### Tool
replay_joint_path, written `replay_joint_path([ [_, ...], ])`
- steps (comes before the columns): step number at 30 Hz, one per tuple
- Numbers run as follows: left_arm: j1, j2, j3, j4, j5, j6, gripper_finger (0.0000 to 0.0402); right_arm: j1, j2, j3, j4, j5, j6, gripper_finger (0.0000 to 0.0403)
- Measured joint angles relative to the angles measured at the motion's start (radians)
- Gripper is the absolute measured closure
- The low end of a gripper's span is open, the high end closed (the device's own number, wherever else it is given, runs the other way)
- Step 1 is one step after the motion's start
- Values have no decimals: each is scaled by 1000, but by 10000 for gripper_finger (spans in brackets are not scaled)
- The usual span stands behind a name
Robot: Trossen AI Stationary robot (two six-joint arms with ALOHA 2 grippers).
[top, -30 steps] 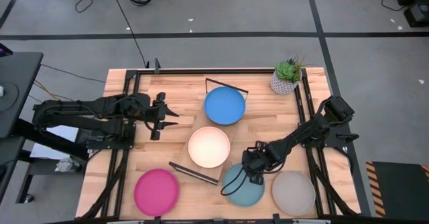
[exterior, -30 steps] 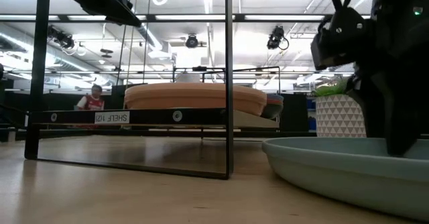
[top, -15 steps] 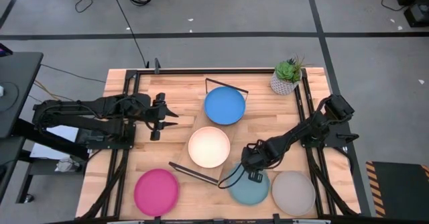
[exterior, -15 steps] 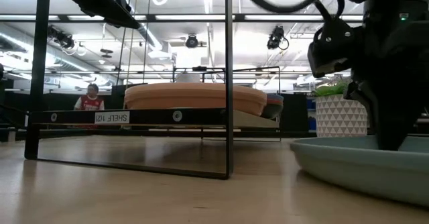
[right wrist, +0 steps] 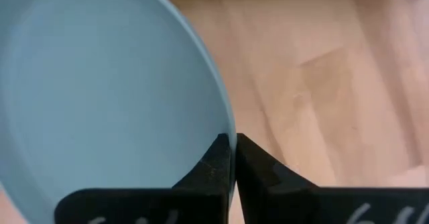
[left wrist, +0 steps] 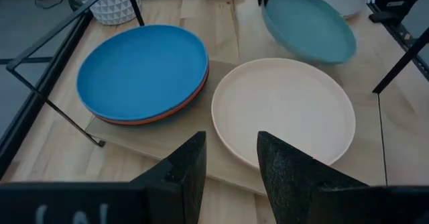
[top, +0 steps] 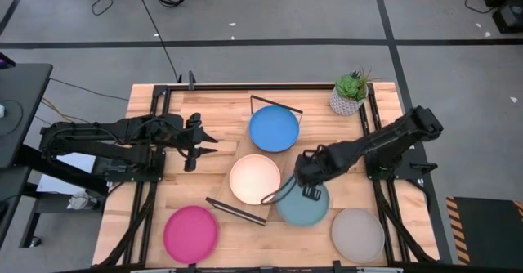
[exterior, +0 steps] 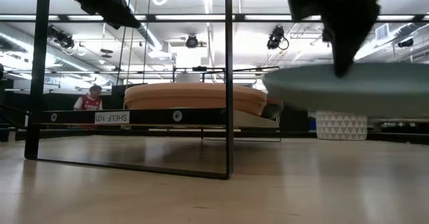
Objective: Place and stack plates onto a shelf
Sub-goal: Stack the light blue plate on top of the light orange plate on the shelf
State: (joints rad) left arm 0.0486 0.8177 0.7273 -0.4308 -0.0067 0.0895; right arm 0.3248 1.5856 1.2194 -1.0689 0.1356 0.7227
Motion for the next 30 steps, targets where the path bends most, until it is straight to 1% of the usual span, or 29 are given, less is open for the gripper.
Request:
replay_joint_path([
  [4,0,0,0,8,1,0,260,-59,-24,92,-47,-15,-38,388],
  [7,0,0,0,22,0,1,260,-115,-13,144,-31,-4,-95,388],
  [14,-1,0,0,167,2,21,260,-244,99,247,94,-49,-281,388],
  [20,-1,0,0,203,31,18,260,-315,196,321,167,-62,-435,388],
  [25,-1,0,0,200,31,-24,260,-366,276,358,241,-136,-522,386],
  [30,-1,0,0,179,31,-56,260,-396,335,370,290,-293,-576,359],
])
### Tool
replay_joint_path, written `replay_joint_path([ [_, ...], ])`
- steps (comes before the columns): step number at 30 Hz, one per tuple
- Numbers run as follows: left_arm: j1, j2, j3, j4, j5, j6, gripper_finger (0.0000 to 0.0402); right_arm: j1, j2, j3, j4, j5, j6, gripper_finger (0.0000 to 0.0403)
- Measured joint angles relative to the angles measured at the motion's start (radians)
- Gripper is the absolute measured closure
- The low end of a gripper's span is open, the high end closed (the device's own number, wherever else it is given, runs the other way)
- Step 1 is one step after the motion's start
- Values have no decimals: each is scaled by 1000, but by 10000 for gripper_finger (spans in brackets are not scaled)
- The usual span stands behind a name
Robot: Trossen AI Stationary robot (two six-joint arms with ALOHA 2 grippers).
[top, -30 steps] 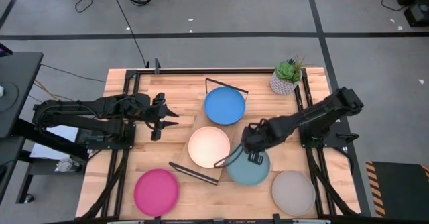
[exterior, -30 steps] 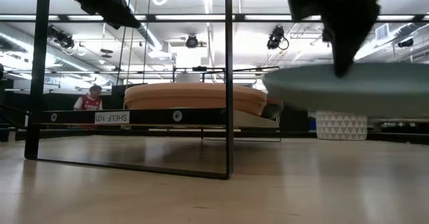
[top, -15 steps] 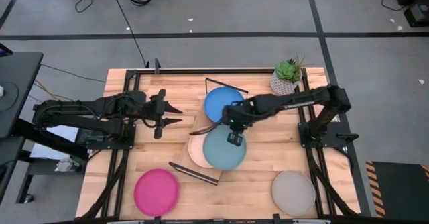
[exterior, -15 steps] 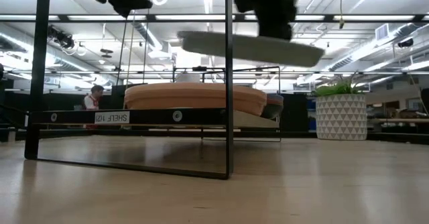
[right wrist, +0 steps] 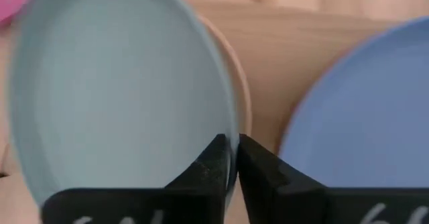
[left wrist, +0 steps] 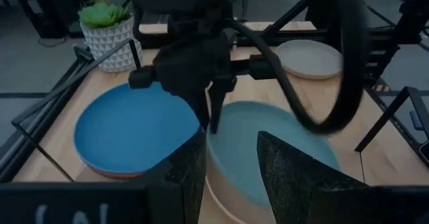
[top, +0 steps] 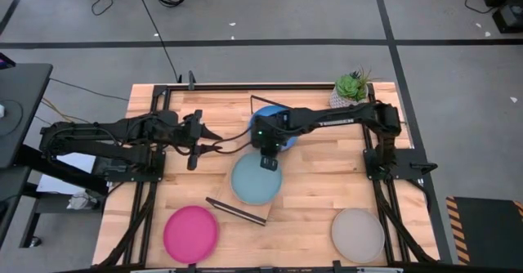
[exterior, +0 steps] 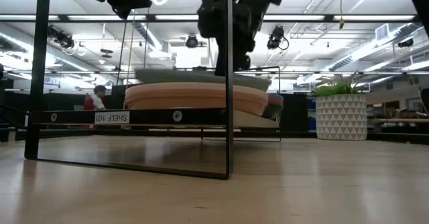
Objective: Place and stack plates onto a shelf
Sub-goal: Stack the light blue plate on top of the light orange plate on the shelf, then stack the gray plate on top of the light blue plate on the shelf
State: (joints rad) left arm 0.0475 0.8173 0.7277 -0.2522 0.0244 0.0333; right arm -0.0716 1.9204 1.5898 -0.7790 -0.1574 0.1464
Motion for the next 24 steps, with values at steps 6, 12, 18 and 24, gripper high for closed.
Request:
replay_joint_path([
  [6,0,0,0,-18,0,-2,260,-13,21,0,23,-44,-26,321],
  [12,0,0,0,-26,-1,4,260,-4,-36,30,17,-37,-69,311],
  [18,0,0,0,-96,-1,3,260,108,-111,30,-135,-40,-148,312],
  [24,0,0,0,-176,-1,-21,260,292,-109,18,-302,37,-223,312],
])
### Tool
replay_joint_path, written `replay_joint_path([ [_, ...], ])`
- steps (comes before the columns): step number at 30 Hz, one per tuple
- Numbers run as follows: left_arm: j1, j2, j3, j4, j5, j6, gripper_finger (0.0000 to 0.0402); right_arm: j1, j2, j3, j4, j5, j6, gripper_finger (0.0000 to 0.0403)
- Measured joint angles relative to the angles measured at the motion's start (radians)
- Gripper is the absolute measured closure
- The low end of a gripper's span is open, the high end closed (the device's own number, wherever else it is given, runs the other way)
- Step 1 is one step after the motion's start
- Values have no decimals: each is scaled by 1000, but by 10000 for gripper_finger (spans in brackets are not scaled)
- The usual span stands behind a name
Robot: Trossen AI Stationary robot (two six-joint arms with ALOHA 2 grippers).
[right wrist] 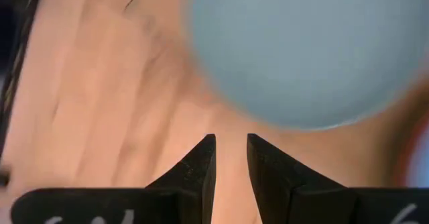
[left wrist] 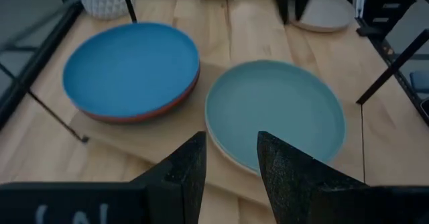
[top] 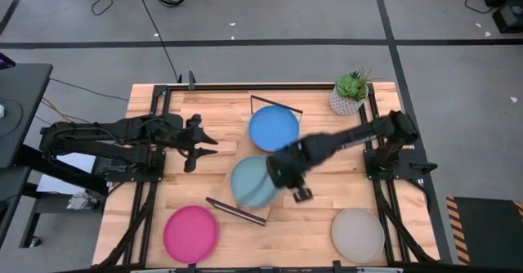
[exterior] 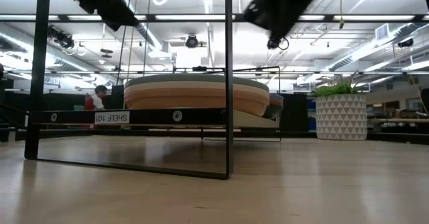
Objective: Place and stack plates onto a shelf
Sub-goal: Stack the gray plate on top of the light blue plate on the shelf
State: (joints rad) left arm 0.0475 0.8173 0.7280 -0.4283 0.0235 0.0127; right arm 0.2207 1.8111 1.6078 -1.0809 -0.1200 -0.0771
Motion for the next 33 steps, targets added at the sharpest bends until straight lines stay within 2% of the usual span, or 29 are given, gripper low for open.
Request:
replay_joint_path([
  [3,0,0,0,-25,0,-15,260,85,1,-54,-46,-41,22,312],
  [9,0,0,0,-27,-1,-35,260,234,2,-168,-103,-33,242,307],
  [13,0,0,0,-27,-6,-32,260,301,2,-228,-122,-30,456,287],
  [16,0,0,0,-34,-26,-30,260,351,2,-291,-128,-37,536,262],
  [20,0,0,0,-34,-30,-28,260,413,3,-390,-90,-91,547,236],
  [23,0,0,0,-34,-30,-27,260,443,3,-445,-43,-101,530,233],
  [29,0,0,0,-34,-30,-27,260,468,3,-512,23,-7,528,249],
  [33,0,0,0,-34,-30,-27,260,470,2,-547,89,-28,527,271],
])
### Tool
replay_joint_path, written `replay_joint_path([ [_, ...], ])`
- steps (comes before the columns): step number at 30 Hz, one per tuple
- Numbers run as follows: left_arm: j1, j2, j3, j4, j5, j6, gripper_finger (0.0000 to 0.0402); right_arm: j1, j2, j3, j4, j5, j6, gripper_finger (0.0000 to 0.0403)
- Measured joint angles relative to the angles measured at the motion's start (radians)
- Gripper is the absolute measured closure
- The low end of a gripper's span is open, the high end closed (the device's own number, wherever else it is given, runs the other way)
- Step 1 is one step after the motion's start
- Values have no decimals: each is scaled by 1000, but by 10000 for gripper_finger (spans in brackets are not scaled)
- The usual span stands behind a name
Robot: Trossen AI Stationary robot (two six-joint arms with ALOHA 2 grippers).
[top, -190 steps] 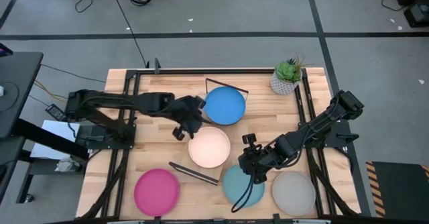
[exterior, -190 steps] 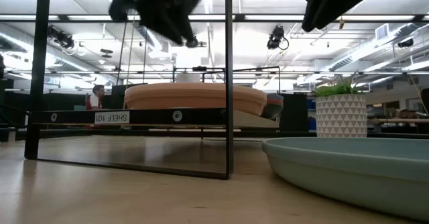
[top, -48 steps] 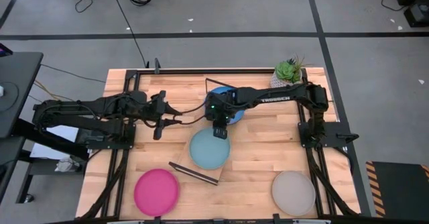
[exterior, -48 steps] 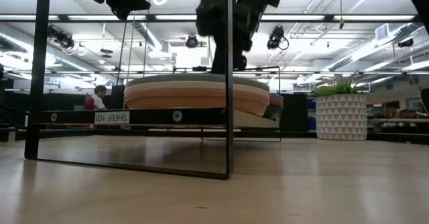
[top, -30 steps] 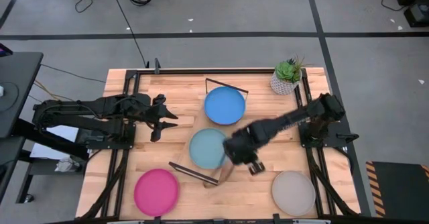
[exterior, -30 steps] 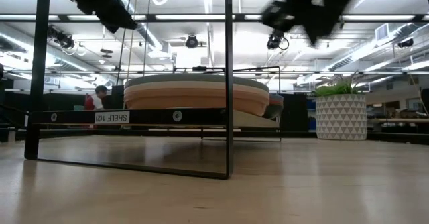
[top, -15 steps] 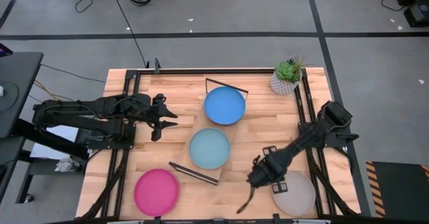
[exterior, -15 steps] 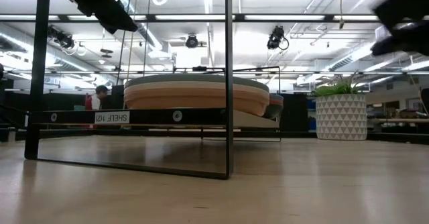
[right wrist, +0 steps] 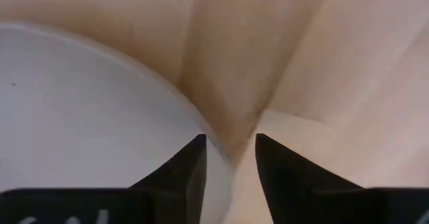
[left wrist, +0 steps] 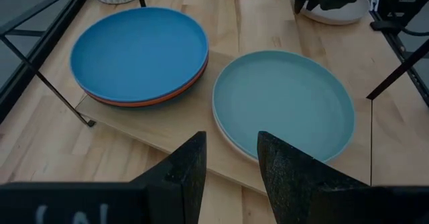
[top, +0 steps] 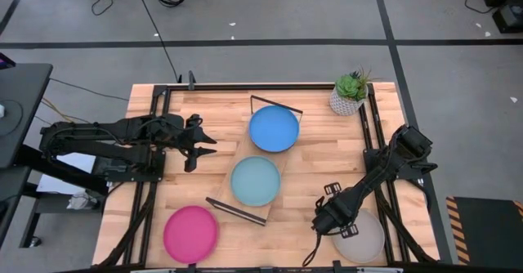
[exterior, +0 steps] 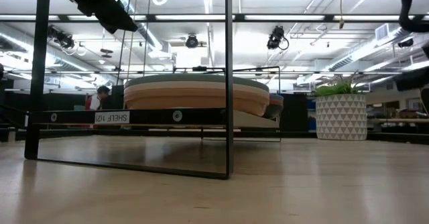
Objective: Place and stack plates onto a shelf
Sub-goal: Stack the gray plate on top of the light blue plate on the shelf
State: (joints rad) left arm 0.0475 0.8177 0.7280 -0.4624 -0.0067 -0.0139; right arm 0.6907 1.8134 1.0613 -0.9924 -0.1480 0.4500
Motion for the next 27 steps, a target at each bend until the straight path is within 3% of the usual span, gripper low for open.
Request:
replay_joint_path([
  [9,0,0,0,0,0,1,260,-18,0,-16,34,-26,-70,388],
  [14,0,0,0,1,0,-1,260,-70,-1,22,-12,47,-116,386],
  [21,0,0,0,3,0,-27,260,-209,-9,210,-229,126,-234,390],
  [27,0,0,0,4,0,-28,260,-383,-14,424,-303,134,-144,390],
])
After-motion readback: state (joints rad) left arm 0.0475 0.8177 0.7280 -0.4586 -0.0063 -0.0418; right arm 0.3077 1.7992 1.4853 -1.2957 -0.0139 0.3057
